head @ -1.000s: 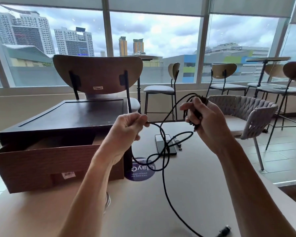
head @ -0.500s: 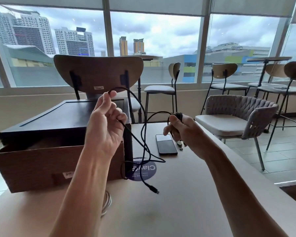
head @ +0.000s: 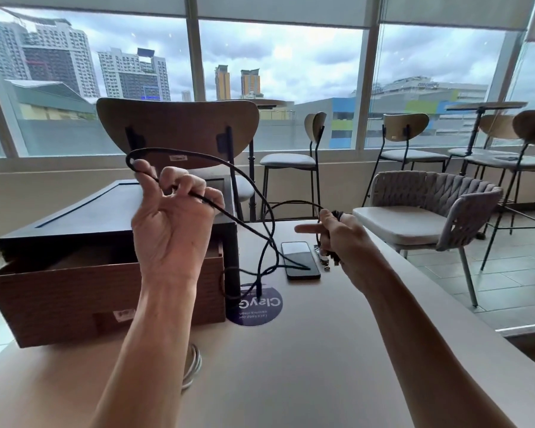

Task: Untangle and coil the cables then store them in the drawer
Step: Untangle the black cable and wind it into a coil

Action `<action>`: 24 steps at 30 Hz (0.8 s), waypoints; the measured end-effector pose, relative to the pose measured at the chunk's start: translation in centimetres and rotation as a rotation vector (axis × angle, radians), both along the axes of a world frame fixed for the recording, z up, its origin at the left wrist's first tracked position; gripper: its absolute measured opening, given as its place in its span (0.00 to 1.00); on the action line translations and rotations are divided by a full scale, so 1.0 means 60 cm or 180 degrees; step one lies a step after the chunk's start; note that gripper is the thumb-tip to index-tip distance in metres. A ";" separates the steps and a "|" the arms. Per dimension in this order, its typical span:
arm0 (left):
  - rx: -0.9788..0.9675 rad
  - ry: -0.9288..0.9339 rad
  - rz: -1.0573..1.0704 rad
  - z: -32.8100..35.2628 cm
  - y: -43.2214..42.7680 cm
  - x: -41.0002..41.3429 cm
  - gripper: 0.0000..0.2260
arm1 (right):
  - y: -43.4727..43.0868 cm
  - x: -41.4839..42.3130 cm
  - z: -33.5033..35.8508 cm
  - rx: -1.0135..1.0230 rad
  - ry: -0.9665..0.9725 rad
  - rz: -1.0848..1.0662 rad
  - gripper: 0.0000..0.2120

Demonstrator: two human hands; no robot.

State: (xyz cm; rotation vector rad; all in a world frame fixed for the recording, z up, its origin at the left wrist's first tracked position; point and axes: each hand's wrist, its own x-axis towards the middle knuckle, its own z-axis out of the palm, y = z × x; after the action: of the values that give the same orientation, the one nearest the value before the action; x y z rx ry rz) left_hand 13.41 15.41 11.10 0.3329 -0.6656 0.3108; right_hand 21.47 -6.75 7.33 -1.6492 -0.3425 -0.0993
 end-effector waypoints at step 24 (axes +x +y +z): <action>0.6331 0.1908 0.1903 -0.068 -0.124 0.018 0.13 | -0.018 -0.010 0.030 0.0291 -0.0230 0.0030 0.17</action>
State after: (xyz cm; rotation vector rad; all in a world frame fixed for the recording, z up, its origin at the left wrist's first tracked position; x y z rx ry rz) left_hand 14.52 7.97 7.02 2.4397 -0.0276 -0.0180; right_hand 20.86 -7.81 9.11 -1.5561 -0.3953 -0.1655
